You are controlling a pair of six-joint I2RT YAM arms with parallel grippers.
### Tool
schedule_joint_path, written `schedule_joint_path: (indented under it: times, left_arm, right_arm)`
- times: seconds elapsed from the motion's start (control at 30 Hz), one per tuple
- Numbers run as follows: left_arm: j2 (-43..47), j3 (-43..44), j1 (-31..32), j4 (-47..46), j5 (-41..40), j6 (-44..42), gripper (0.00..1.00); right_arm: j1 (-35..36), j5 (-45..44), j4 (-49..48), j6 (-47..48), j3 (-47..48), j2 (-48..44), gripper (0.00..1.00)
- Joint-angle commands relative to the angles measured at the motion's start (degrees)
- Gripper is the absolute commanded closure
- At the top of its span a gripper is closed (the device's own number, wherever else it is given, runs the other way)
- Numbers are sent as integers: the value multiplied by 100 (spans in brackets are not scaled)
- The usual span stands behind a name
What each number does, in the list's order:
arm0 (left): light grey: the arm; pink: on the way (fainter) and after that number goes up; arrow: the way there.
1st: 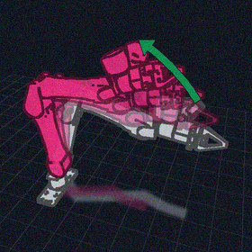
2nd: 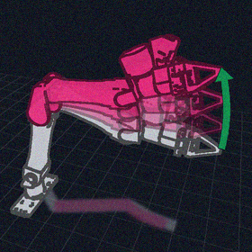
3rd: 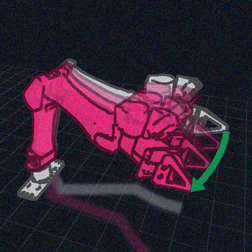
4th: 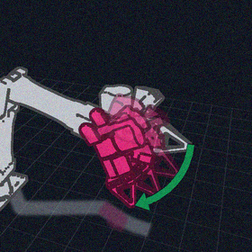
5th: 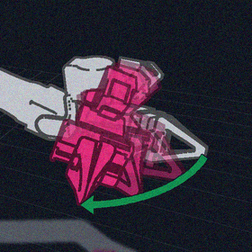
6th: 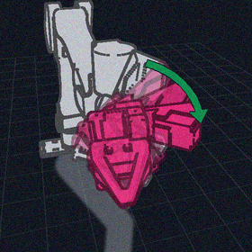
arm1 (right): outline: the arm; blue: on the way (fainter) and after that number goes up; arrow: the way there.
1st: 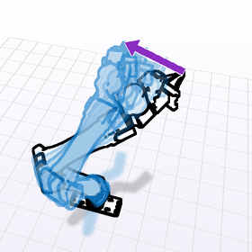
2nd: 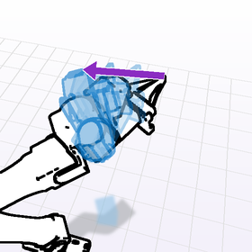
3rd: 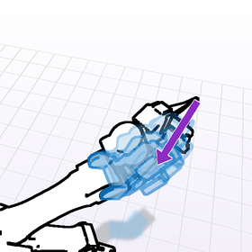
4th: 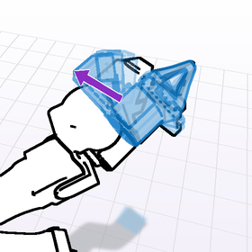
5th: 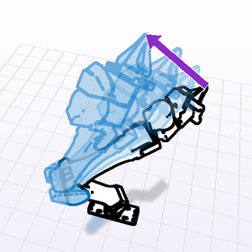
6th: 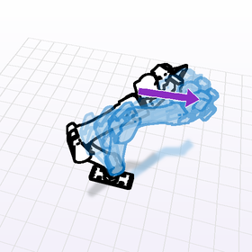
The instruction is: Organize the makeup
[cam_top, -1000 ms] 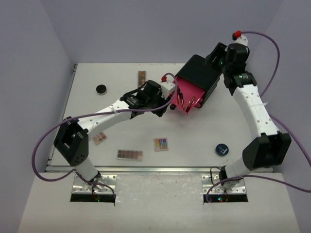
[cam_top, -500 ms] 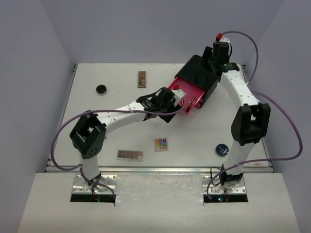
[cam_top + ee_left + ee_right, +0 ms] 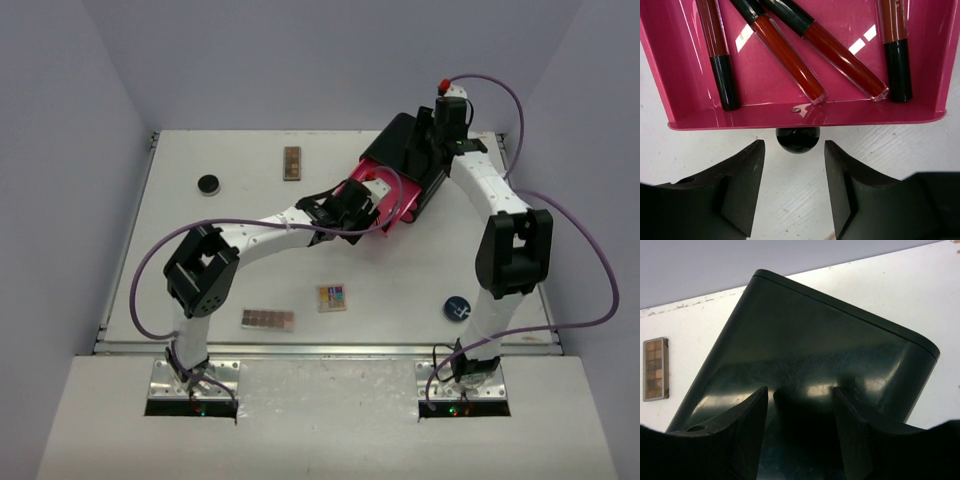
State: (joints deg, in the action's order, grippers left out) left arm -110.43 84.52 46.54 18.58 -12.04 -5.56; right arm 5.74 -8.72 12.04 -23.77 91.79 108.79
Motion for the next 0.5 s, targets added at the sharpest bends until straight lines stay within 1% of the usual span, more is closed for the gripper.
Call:
schedule_joint_path:
  times: [0.0,0.07,0.2,0.3,0.4,0.47]
  left_arm:
    - [21,88,10,-532,-215,0,54]
    - [-34,102,4,-672,-228,-6,59]
    - [-253,359,8,-463,-346,3,67]
    - [-300,363,4,-483,-372,11,77]
    - [-335,422,10,-490,-383,32,91]
    - [-359,451,9,-466,-395,43,98]
  right_arm:
    - [-13,214,-454,123,-351,-342,44]
    - [-13,194,-501,136,-453,-349,44]
    - [-46,211,-501,71,-582,-353,44]
    - [-58,254,-501,76,-603,-349,44]
    - [-67,251,-501,109,-635,-349,44]
    - [-73,268,-506,109,-670,-378,44]
